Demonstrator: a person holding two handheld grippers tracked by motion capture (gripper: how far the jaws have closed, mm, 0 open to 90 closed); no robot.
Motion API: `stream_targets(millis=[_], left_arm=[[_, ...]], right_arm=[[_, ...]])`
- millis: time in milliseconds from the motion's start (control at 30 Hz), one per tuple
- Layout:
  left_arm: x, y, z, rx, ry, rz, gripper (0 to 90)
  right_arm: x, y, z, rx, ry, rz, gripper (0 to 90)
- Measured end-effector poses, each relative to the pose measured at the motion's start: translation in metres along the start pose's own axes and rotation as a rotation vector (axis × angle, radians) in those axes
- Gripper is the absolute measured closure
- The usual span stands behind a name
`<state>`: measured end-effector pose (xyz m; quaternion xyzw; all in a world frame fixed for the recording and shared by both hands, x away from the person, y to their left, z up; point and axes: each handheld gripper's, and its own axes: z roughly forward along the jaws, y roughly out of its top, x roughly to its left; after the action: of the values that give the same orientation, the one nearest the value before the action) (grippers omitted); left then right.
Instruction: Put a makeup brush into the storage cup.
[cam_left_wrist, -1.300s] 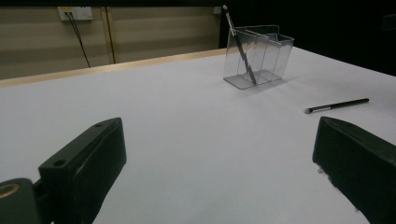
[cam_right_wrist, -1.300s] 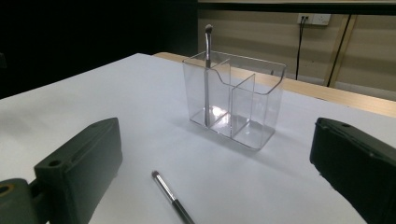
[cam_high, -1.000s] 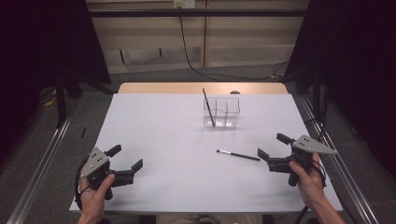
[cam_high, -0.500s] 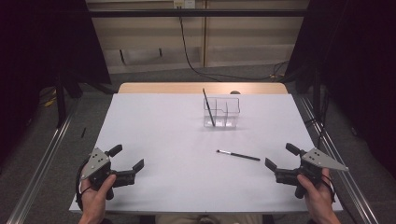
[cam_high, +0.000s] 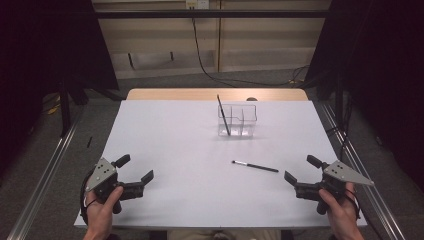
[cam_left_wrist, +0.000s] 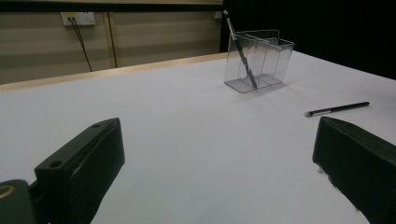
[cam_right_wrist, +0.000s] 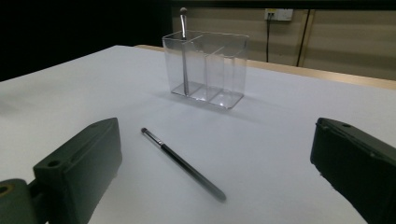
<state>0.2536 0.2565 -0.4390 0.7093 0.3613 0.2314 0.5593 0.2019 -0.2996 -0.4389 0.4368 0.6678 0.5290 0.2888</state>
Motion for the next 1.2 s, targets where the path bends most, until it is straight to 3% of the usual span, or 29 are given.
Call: stream_targets(millis=[267, 467, 833, 1200], left_arm=[[-0.001, 0.0, 0.0, 0.003, -0.002, 0.017, 2.2], [-0.002, 0.002, 0.0, 0.004, -0.007, 0.031, 2.2], [0.0, 0.002, 0.004, 0.009, -0.013, 0.028, 2.3], [0.001, 0.001, 0.0, 0.004, -0.005, 0.019, 2.3]], right_arm=[[0.0, 0.001, 0.002, -0.001, -0.003, 0.002, 1.9], [0.004, 0.002, 0.003, 0.007, 0.042, -0.03, 1.3], [0.009, 0.019, 0.016, -0.019, 0.084, -0.039, 1.1], [0.01, 0.035, 0.053, 0.001, 0.117, -0.089, 1.3]])
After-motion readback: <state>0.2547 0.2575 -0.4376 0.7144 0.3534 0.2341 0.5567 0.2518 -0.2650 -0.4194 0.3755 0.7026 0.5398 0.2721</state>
